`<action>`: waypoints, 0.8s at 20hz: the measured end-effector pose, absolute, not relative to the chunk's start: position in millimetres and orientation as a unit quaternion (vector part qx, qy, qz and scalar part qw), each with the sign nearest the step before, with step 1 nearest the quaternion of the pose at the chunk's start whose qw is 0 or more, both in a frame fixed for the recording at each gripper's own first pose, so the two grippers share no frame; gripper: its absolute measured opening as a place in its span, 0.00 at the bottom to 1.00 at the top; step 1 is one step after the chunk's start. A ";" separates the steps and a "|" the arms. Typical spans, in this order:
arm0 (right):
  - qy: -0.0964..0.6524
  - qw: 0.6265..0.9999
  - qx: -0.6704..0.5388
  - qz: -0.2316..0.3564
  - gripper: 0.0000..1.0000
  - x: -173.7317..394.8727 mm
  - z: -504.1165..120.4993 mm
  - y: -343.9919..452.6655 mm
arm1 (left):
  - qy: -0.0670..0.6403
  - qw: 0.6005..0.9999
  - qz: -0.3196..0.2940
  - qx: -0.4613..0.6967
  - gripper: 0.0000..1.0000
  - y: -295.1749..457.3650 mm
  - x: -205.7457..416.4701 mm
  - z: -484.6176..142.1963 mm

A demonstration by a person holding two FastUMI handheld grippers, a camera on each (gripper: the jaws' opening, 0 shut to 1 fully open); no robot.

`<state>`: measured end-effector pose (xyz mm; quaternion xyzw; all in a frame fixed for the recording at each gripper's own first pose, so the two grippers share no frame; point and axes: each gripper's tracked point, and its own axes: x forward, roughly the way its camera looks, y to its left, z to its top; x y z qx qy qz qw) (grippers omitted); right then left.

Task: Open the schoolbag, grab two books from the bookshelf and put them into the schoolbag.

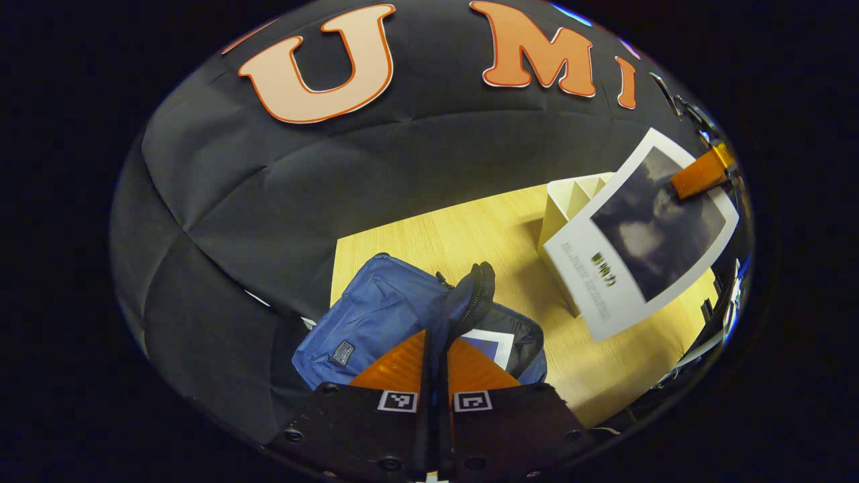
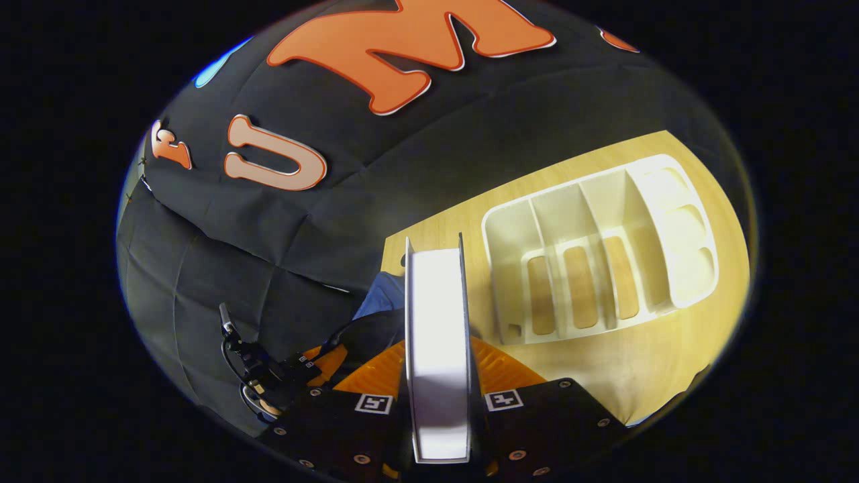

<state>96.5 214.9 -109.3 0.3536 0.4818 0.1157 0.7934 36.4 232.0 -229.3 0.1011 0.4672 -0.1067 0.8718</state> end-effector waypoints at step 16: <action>0.499 0.722 0.473 0.071 0.35 93.9 -210.2 375.1 | 0.453 0.879 -0.124 0.078 0.05 230.2 30.2 -229.2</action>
